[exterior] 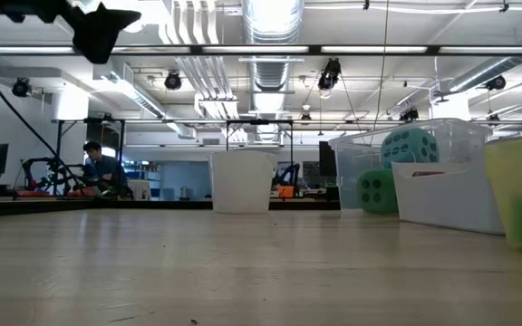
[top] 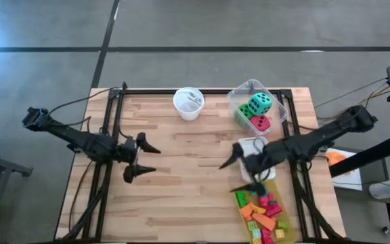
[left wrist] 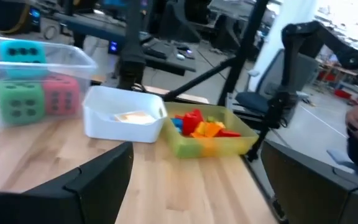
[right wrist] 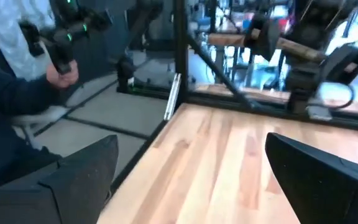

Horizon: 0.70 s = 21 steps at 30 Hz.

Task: Pick & Place Toys
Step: Return to Home Position

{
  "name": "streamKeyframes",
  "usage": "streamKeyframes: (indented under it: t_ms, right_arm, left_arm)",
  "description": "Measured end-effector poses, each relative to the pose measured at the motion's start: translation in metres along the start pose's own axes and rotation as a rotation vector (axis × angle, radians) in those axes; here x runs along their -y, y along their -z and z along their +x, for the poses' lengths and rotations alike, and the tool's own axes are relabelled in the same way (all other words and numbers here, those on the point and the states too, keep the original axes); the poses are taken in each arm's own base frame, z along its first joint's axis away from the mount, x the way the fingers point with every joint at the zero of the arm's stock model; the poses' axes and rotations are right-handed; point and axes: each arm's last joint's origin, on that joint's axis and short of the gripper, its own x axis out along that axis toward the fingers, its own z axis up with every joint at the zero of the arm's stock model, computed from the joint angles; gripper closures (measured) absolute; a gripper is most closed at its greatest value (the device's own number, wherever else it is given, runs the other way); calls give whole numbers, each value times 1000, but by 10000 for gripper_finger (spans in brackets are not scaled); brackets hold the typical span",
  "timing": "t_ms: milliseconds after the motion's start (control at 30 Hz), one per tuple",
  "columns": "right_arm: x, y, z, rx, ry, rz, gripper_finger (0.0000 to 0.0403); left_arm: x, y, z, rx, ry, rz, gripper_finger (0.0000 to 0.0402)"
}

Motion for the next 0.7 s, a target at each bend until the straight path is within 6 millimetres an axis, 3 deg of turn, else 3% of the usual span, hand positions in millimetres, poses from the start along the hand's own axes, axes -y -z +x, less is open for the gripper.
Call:
streamKeyframes:
  t_ms: [133, 367, 700]
  right_arm:
    - [12, 1, -31, 64, 44, 42, 3]
    - [8, 28, -77, 212, 228, 114, 3]
    - [9, 73, -89, 190, 251, 121, 3]
  left_arm:
    - [-12, 11, -9, 53, -30, -18, 43]
    - [-23, 34, -24, 114, -16, -31, 43]
    - [-33, 68, -26, 94, -7, -40, 43]
